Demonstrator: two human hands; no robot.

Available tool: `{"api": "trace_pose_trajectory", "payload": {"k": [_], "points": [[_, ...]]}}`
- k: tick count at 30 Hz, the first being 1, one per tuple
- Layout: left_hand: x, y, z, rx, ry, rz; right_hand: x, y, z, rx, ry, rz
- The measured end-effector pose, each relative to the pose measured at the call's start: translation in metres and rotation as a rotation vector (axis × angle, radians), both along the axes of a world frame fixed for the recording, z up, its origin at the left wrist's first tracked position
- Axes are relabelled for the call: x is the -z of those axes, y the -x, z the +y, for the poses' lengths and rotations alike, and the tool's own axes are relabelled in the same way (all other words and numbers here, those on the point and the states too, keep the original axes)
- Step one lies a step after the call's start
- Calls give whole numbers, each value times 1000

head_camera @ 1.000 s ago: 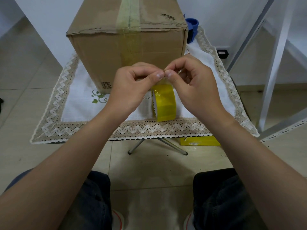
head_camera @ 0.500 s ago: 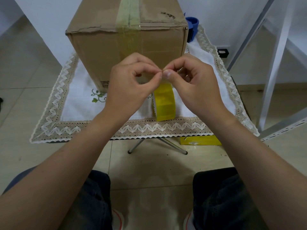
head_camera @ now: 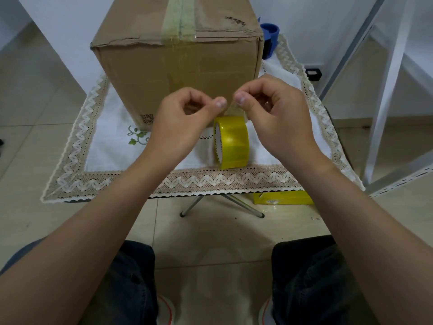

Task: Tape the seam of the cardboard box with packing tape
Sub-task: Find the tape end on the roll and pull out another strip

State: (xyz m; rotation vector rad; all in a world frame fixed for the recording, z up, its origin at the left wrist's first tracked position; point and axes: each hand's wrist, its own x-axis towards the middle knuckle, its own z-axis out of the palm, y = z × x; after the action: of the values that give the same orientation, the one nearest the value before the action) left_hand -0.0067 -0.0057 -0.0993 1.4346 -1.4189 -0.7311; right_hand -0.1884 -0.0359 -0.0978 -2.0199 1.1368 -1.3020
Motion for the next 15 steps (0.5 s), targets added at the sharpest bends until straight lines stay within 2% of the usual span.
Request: {"api": "trace_pose_trajectory", "payload": {"k": [3,5,9,15], "points": [[4,0,2,92,-329,-76,2,-1,0,-4,-14,-15],[8,3,6,204,-444,-31,2,-2,1,-8,-15,-14],[12,10,7,313,-417,178,-1,-2,0,16,-8,-15],[23,23,9,260,-307,314,-5,1,-1,62,-2,-43]]}}
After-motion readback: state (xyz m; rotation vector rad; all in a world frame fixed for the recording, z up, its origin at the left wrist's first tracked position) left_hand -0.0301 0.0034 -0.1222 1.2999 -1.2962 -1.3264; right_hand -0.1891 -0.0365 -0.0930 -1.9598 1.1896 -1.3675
